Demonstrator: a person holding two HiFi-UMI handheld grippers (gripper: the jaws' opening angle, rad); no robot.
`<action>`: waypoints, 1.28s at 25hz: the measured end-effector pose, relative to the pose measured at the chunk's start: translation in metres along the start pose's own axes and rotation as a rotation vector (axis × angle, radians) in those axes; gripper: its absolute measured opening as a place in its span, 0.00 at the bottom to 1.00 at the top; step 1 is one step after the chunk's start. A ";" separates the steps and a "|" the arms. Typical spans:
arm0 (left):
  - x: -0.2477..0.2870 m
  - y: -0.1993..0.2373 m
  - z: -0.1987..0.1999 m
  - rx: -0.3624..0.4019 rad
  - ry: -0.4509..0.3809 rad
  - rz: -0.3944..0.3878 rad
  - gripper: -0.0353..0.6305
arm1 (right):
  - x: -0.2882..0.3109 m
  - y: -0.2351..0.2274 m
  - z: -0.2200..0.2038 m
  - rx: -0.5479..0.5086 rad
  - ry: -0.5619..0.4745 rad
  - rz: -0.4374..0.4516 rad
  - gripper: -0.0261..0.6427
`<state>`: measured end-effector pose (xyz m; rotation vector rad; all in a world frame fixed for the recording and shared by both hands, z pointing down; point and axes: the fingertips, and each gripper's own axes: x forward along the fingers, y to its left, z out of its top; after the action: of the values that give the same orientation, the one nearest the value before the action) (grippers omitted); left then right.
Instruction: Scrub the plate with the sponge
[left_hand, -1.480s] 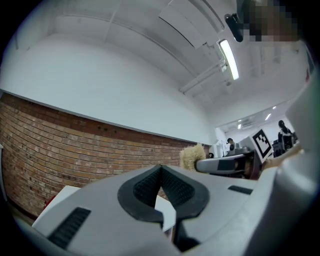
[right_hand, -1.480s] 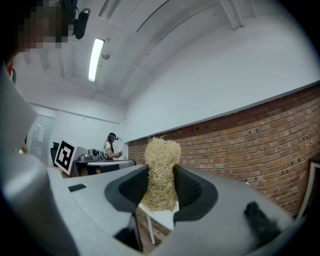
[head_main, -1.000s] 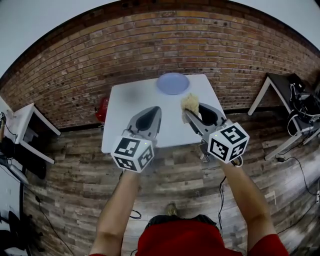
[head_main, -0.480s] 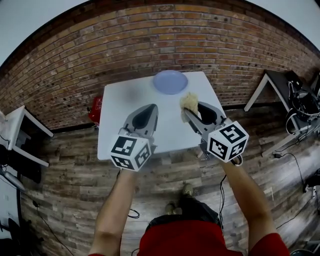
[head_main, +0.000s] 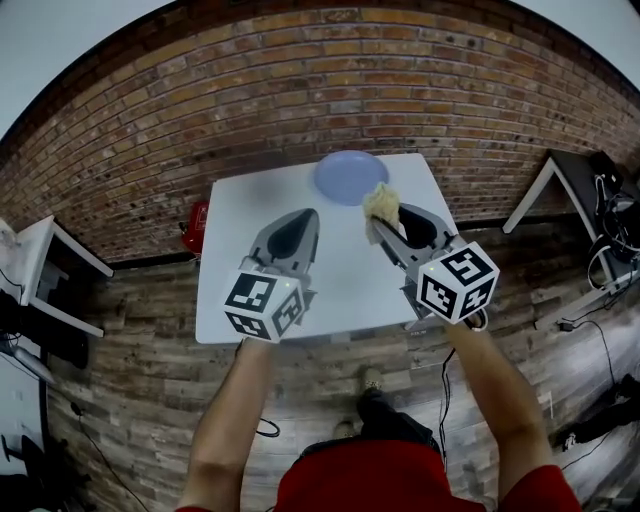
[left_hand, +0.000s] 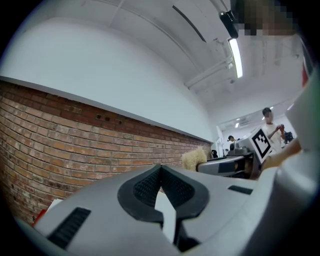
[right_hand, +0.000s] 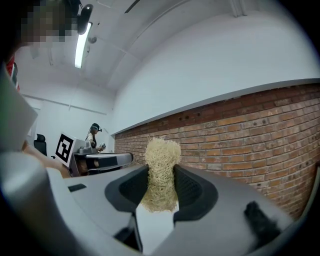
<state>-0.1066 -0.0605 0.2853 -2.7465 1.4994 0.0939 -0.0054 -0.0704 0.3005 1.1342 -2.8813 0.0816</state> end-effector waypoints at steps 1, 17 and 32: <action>0.008 0.005 -0.001 0.003 0.001 0.002 0.07 | 0.006 -0.008 0.000 0.001 -0.002 0.003 0.27; 0.141 0.062 -0.029 0.039 0.065 0.049 0.07 | 0.091 -0.128 0.002 0.020 0.007 0.054 0.27; 0.199 0.105 -0.057 0.057 0.140 0.090 0.07 | 0.147 -0.181 -0.002 0.028 0.039 0.077 0.27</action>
<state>-0.0851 -0.2867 0.3331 -2.6912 1.6308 -0.1414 0.0100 -0.3024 0.3173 1.0140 -2.8979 0.1461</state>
